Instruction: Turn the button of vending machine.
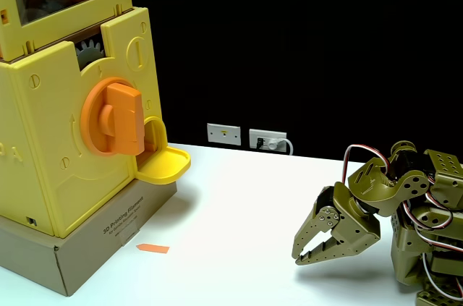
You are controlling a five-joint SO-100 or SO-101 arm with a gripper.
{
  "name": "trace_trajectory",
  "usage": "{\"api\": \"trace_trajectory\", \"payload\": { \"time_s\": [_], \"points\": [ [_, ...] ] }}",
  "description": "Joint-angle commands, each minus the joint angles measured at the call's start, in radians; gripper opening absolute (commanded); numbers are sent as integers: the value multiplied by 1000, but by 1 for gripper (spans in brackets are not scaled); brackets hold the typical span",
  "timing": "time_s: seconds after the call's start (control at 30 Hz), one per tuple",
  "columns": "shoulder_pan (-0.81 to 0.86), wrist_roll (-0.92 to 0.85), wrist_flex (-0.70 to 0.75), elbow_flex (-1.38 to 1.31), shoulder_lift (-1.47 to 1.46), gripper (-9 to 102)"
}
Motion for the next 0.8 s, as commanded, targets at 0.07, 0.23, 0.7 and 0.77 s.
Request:
{"api": "trace_trajectory", "payload": {
  "time_s": [0.07,0.23,0.7,0.77],
  "points": [
    [64,63,-5,49,140,-1],
    [61,61,-5,49,140,-1],
    [38,-15,-120,31,20,1],
    [37,-44,-140,-37,-61,1]
  ]
}}
